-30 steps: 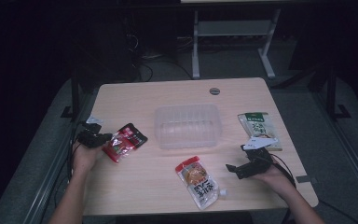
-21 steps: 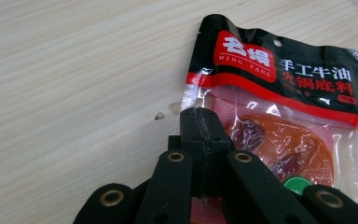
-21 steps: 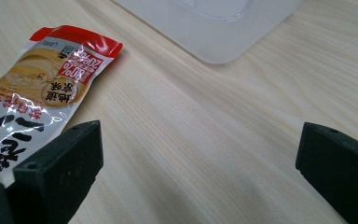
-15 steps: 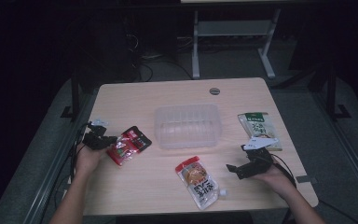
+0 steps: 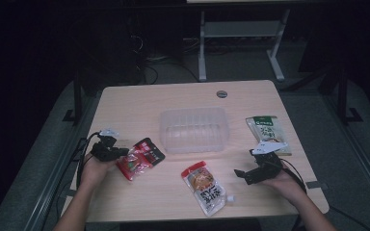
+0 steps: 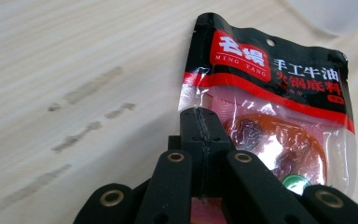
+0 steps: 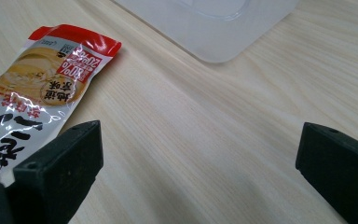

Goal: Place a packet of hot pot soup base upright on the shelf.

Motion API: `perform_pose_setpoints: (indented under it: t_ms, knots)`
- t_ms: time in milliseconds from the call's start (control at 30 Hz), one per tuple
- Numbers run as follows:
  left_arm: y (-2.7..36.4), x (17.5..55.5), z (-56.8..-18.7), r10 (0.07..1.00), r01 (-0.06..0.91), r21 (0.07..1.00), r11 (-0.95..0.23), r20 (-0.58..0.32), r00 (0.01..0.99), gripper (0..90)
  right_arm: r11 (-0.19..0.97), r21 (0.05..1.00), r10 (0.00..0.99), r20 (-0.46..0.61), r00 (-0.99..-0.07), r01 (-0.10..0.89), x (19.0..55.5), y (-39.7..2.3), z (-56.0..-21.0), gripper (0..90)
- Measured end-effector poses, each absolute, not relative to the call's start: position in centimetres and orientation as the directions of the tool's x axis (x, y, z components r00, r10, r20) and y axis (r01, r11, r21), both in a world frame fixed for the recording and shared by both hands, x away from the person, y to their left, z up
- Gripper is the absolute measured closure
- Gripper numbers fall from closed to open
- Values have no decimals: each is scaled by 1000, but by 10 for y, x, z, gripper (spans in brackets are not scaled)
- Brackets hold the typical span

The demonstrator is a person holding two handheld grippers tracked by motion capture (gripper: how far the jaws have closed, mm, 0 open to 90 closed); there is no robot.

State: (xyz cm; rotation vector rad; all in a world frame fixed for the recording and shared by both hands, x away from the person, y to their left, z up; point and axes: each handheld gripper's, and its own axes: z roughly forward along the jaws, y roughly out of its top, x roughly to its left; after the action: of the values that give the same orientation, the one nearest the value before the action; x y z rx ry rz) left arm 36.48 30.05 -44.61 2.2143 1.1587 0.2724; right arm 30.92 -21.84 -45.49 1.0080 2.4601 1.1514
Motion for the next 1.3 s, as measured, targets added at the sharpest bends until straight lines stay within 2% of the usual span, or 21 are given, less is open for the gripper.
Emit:
perform_pose_setpoints:
  t_ms: [367, 733, 1300]
  knots:
    - [285, 350, -445, 756, 648, 597, -473, -102, 646, 899, 453, 745, 676, 70, -733, 489, 310, -218, -455, 2]
    - [266, 342, -445, 690, 621, 590, -516, -143, 709, 899, 457, 744, 678, 65, -733, 488, 310, -217, -456, 2]
    - [247, 328, -444, 629, 586, 587, -559, -160, 761, 898, 457, 743, 674, 69, -735, 489, 309, -216, -455, 2]
